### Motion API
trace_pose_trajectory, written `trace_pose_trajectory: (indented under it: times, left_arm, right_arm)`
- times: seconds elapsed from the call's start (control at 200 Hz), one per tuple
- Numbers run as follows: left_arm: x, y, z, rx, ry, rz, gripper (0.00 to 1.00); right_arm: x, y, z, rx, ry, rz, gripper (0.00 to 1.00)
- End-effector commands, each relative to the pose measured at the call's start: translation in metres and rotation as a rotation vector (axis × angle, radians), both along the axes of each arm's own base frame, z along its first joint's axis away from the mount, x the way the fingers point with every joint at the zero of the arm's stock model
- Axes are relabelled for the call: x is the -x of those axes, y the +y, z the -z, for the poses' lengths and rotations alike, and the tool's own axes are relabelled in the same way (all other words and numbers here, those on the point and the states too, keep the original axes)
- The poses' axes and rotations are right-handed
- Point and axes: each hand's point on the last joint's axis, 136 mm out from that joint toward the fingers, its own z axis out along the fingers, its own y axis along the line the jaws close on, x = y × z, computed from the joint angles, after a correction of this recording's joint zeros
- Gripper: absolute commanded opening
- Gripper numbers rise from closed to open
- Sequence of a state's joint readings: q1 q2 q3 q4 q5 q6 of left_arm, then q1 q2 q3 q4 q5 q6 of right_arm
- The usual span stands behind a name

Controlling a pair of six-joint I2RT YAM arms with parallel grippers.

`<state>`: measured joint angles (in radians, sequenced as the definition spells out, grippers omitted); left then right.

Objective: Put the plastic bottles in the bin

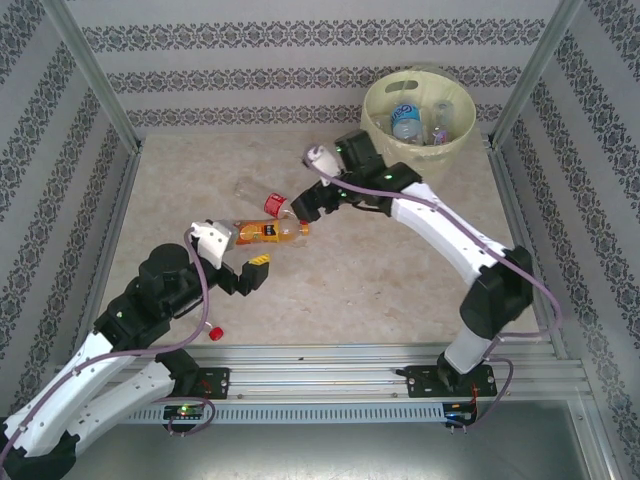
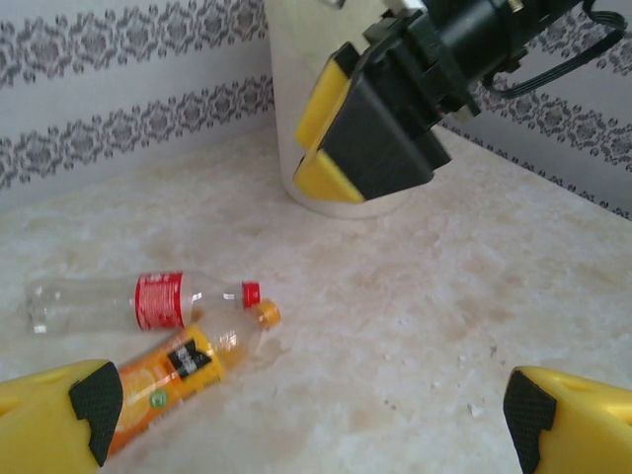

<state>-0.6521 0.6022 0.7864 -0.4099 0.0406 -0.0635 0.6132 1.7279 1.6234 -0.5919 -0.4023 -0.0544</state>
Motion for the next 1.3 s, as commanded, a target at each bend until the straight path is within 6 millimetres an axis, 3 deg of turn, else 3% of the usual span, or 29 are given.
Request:
trace_pose_trajectory:
  times: [0.0, 0.125, 0.35, 0.54, 1.079, 1.294]
  left_arm:
    - [0.001, 0.011, 0.028, -0.024, 0.091, -0.062, 1.00]
    - [-0.003, 0.010, 0.041, -0.050, 0.090, -0.064, 1.00]
    - [-0.007, 0.006, 0.045, -0.043, 0.100, -0.061, 1.00]
    - [-0.008, 0.013, 0.054, -0.097, 0.126, -0.087, 1.00]
    - [-0.006, 0.012, 0.056, -0.102, 0.135, -0.079, 1.00]
    - [-0.006, 0.012, 0.057, -0.104, 0.136, -0.076, 1.00]
  right_arm:
    - [0.005, 0.020, 0.012, 0.045, -0.012, -0.089, 0.91]
    - [0.002, 0.036, 0.035, 0.082, 0.009, -0.118, 0.92]
    - [-0.003, 0.060, 0.081, 0.181, 0.031, -0.155, 0.93]
    - [-0.006, 0.076, 0.105, 0.227, 0.027, -0.169, 0.93]
    - [-0.034, 0.089, 0.166, 0.410, -0.033, -0.100, 0.92]
    - [-0.033, 0.091, 0.182, 0.515, -0.076, -0.115, 0.92]
